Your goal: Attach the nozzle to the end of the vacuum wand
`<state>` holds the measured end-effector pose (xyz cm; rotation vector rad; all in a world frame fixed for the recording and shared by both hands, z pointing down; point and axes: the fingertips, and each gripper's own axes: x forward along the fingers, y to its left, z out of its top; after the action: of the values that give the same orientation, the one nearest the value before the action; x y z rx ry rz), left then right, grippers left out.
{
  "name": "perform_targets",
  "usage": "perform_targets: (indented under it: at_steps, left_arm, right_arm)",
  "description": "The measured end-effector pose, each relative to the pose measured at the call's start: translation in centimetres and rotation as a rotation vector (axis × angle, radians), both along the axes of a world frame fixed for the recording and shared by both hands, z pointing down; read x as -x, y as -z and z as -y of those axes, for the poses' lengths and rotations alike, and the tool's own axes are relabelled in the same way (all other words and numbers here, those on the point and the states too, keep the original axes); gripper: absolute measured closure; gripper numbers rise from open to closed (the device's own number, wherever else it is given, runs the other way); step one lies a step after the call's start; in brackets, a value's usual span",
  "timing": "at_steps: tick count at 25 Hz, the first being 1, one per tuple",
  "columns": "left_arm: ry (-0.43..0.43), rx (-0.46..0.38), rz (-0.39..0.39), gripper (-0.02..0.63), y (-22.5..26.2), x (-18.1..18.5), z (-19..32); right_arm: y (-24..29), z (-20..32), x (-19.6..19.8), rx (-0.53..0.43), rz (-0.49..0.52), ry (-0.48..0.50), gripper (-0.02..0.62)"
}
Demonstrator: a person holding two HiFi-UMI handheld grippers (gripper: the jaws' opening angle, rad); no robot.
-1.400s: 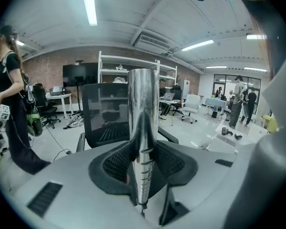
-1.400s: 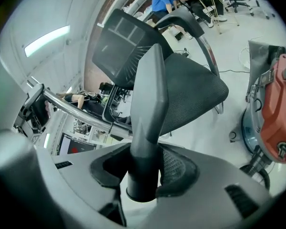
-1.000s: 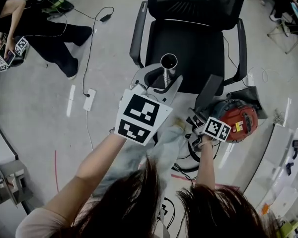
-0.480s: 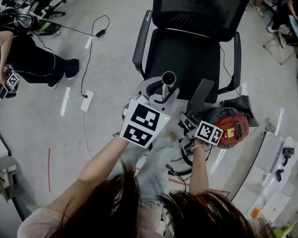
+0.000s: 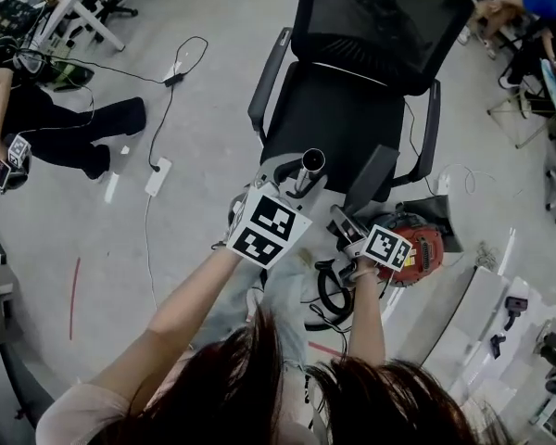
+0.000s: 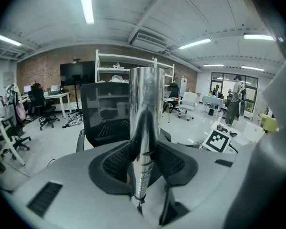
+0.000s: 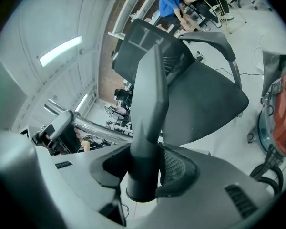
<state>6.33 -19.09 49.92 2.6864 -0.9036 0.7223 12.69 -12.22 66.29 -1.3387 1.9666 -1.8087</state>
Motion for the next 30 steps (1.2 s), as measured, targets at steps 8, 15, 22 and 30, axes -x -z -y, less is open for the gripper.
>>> perform_targets:
  at_steps: [8,15,22,30]
  left_arm:
    - [-0.022,-0.004,0.025,0.453,0.6,-1.4,-2.4]
    - [-0.025,-0.013,0.048,0.451,1.0,-2.8,-4.8]
    - [-0.034,-0.013,0.052,0.453,1.4,-1.6,-6.3]
    - [-0.066,-0.011,0.052,0.453,1.8,-1.5,-8.2]
  right_arm:
    - [4.4,-0.7,-1.8,-0.047,0.024,-0.028,0.417]
    - [7.9,-2.4,-3.2,-0.08,0.054,-0.058,0.417]
    - [10.6,-3.4,-2.6,-0.123,0.038,-0.082,0.417]
    - [15.3,-3.6,-2.9,-0.218,0.039,-0.156,0.417]
